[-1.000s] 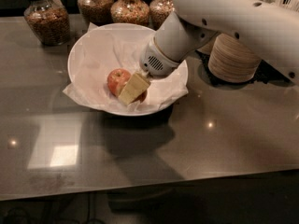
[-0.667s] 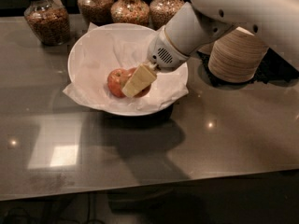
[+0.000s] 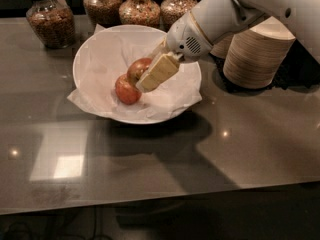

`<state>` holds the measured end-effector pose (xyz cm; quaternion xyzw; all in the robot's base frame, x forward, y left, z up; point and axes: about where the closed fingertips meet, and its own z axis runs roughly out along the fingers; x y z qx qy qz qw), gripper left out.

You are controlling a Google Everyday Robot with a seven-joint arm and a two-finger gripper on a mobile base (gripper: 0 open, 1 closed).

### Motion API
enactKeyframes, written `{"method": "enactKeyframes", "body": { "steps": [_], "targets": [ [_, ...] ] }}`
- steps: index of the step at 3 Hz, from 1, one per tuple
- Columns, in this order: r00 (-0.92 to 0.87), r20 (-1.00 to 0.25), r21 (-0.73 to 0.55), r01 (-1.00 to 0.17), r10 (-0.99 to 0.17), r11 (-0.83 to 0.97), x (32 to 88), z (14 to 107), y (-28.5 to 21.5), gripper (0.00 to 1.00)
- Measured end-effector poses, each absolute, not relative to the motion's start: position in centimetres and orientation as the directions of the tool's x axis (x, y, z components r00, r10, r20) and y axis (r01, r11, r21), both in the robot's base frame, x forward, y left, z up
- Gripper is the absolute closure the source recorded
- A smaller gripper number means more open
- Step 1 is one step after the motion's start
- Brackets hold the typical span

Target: Pick apple from white bowl

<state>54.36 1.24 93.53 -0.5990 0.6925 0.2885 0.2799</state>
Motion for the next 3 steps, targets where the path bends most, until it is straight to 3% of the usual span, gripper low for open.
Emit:
{"method": "enactKeyframes", "body": {
  "steps": [2,3],
  "targets": [
    [0.289,-0.660,-0.252,-0.955,-0.693,-0.158,52.5,98.7,1.0,1.00],
    [0.289,-0.660,-0.252,-0.955,-0.693,-0.158,52.5,98.7,1.0,1.00]
  ]
}}
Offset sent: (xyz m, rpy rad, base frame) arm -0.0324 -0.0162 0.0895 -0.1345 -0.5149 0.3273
